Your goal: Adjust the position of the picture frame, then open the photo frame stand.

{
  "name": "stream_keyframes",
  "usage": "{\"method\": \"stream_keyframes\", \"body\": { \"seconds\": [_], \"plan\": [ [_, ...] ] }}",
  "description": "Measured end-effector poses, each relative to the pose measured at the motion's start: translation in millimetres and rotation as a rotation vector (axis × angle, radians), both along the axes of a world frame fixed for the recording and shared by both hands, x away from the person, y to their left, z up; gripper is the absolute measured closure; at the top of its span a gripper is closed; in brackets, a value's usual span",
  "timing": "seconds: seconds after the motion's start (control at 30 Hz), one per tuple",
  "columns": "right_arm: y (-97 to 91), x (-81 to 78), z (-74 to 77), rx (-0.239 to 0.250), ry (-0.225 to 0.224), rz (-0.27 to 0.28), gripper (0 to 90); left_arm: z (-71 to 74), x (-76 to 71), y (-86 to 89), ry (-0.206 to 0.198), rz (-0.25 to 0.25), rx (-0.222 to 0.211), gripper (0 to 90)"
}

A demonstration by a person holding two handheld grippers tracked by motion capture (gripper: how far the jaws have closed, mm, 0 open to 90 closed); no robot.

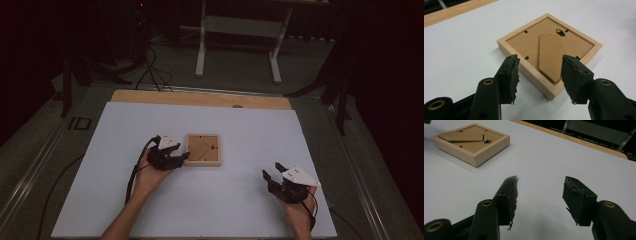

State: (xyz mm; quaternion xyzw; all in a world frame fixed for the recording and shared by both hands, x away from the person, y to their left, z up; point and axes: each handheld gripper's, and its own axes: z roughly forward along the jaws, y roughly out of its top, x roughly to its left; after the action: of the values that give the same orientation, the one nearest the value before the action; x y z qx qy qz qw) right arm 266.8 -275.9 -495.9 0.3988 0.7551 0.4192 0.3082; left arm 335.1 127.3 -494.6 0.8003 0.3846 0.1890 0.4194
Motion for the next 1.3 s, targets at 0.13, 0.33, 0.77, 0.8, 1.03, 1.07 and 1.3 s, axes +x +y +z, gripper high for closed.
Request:
{"method": "stream_keyframes", "body": {
  "seconds": [0.13, 0.33, 0.77, 0.8, 1.03, 1.07, 1.3],
  "plan": [
    [-0.2, 0.3, -0.1, -0.003, -0.002, 0.0, 44.7, 1.3, -7.3, 9.5, -0.011, 0.012, -0.024, 48.3],
    [0.2, -0.4, 0.2, -0.006, -0.004, 0.002, 44.6, 10.4, -15.7, 16.7, -0.026, 0.052, -0.05, 48.7],
    [2.4, -0.7, -0.3, -0.013, -0.001, 0.008, 44.3, 24.4, -30.4, 23.7, -0.076, 0.074, -0.071, 48.8],
    [2.6, -0.6, -0.3, -0.013, -0.001, 0.009, 44.3, 24.5, -30.6, 22.9, -0.077, 0.072, -0.071, 48.8],
    [6.7, 0.1, -1.4, -0.014, 0.002, 0.023, 44.3, 23.4, -32.2, 15.1, -0.077, 0.052, -0.061, 48.8],
    [7.7, 0.2, -1.4, -0.013, 0.004, 0.027, 44.3, 22.9, -32.2, 13.8, -0.076, 0.048, -0.056, 48.8],
    [28.9, 4.2, 0.2, -0.005, 0.01, 0.083, 47.2, 22.4, -33.2, 9.4, -0.074, 0.035, -0.052, 48.8]
  ]
}}
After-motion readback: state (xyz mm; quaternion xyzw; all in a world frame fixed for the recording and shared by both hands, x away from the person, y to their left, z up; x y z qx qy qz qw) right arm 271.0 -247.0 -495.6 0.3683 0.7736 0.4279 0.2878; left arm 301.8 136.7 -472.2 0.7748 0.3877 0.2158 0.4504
